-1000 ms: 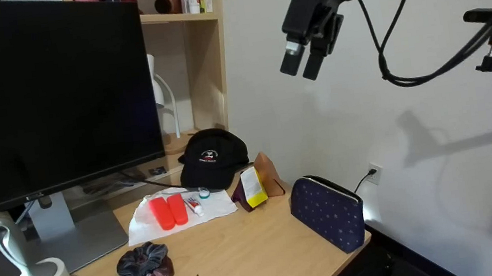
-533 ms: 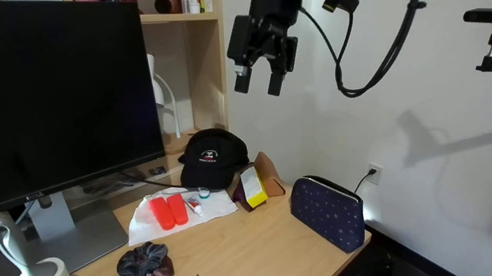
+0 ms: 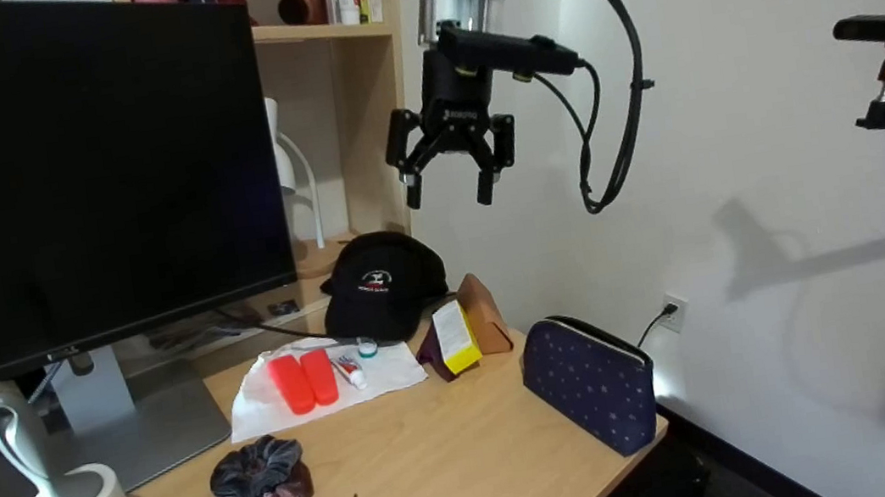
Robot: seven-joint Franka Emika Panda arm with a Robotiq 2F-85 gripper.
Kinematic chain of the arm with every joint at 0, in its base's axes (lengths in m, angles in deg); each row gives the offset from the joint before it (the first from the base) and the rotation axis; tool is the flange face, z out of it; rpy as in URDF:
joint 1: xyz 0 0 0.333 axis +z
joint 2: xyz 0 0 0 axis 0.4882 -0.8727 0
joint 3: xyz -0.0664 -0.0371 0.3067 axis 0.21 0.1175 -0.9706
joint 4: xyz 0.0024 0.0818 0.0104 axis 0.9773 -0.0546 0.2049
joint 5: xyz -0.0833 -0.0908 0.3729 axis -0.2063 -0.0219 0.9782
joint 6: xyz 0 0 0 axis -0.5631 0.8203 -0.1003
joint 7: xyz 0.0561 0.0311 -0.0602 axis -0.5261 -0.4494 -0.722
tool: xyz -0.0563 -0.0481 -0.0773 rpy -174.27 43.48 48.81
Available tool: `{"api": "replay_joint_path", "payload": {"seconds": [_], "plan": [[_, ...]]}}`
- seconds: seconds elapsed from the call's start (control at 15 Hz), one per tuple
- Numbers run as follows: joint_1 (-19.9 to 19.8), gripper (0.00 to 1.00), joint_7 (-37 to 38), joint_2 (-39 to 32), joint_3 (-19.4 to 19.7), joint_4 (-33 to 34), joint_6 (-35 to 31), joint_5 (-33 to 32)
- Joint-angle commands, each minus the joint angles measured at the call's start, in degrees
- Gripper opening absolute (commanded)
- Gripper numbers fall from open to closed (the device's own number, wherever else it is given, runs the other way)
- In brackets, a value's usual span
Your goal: Move the brown paper weight forward
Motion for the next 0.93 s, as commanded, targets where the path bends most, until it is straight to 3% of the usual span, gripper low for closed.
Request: {"api": "replay_joint_path", "payload": {"seconds": [0.0, 0.47, 0.87], "plan": [[-0.51, 1.00, 10.47, -4.85, 0.65, 5.86, 4.58, -3.49], [-1.16, 1.00, 9.79, -5.81, -0.01, 5.81, 1.99, -2.14], [-2.72, 1.00, 12.04, -11.63, 1.05, 11.47, 4.56, -1.47]]}}
